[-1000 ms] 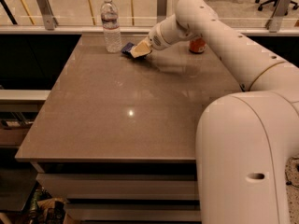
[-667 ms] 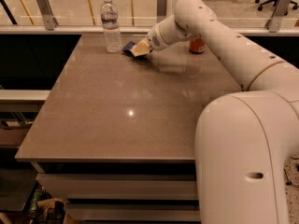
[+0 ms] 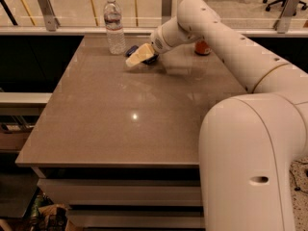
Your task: Move rxbar blueberry near water bottle
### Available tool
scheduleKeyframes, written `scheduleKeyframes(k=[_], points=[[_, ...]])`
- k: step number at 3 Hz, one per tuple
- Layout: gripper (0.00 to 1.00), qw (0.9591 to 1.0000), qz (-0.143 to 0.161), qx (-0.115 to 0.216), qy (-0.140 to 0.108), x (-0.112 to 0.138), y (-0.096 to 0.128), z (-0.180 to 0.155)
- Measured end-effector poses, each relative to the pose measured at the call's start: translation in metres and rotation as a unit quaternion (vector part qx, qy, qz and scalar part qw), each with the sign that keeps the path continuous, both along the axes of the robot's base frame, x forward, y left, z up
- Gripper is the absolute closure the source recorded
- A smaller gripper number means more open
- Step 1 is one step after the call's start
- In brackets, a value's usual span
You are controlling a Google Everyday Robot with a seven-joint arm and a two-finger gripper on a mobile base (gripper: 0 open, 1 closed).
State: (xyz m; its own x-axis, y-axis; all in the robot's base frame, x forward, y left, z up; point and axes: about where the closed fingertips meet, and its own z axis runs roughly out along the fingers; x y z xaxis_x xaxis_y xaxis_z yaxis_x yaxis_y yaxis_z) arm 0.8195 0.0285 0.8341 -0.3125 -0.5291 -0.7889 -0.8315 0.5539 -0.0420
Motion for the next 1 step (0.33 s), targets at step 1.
scheduleKeyframes(k=[1], points=[[0.00,1.0000,0.000,0.000,0.000,0.0000,0.0001,-0.0001]])
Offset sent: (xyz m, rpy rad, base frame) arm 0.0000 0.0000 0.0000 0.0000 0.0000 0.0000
